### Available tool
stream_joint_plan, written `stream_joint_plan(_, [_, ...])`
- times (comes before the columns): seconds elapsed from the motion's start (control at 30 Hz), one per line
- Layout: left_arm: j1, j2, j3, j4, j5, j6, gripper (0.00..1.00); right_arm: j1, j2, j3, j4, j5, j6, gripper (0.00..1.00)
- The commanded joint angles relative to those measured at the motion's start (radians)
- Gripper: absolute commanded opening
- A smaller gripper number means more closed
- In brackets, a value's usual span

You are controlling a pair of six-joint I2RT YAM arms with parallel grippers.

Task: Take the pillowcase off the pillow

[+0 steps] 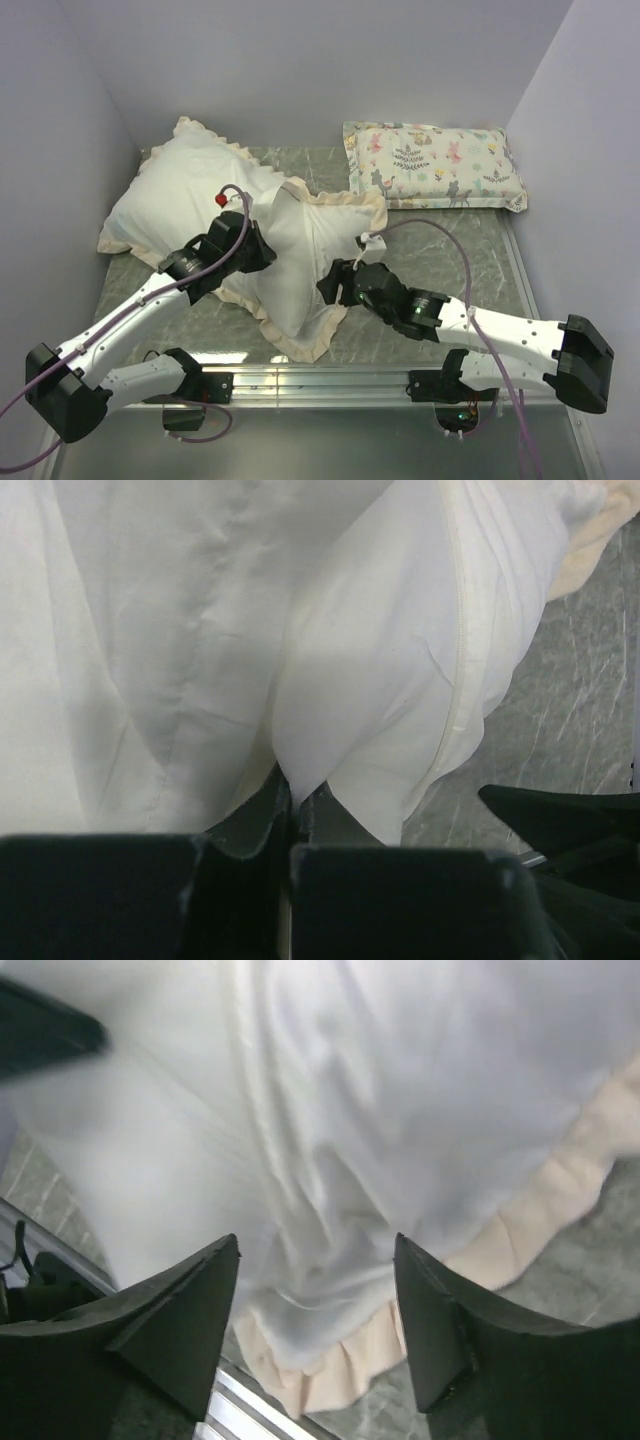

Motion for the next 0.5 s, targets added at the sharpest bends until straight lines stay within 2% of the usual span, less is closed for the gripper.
stream_joint_plan(0.0, [-0.052, -0.023, -0.028, 0.096, 0.044, -0.030, 0.01, -0.001, 0.050, 0.151, -0.077, 0.061, -0.108, 0.73])
stream_joint_plan(0.07, [-0.072, -0.017, -0.029, 0.097, 0.025, -0.039, 0.01, -0.001, 0.143, 0.244, -0.100, 0.058, -0.130, 0.75])
stream_joint_plan(0.17, [-0.104, -0.014, -0.014, 0.077, -0.008, -0.047, 0.00, -0.009, 0.293, 0.358, -0.183, 0.145, -0.144, 0.75])
stream_joint_plan(0.27, [-0.118, -0.040, -0.010, 0.042, -0.031, -0.053, 0.01, -0.044, 0.355, 0.403, -0.267, 0.236, -0.135, 0.57])
stream_joint_plan(0.3, [-0.119, -0.055, -0.003, 0.028, -0.035, -0.053, 0.00, -0.056, 0.351, 0.395, -0.270, 0.248, -0.131, 0.43])
stream_joint_plan(0.33, [-0.121, -0.062, 0.001, 0.014, -0.041, -0.055, 0.00, -0.093, 0.338, 0.384, -0.264, 0.251, -0.134, 0.35])
stream_joint_plan(0.47, [-0.121, -0.112, 0.021, -0.048, -0.054, -0.053, 0.00, -0.193, 0.294, 0.364, -0.279, 0.270, -0.156, 0.18])
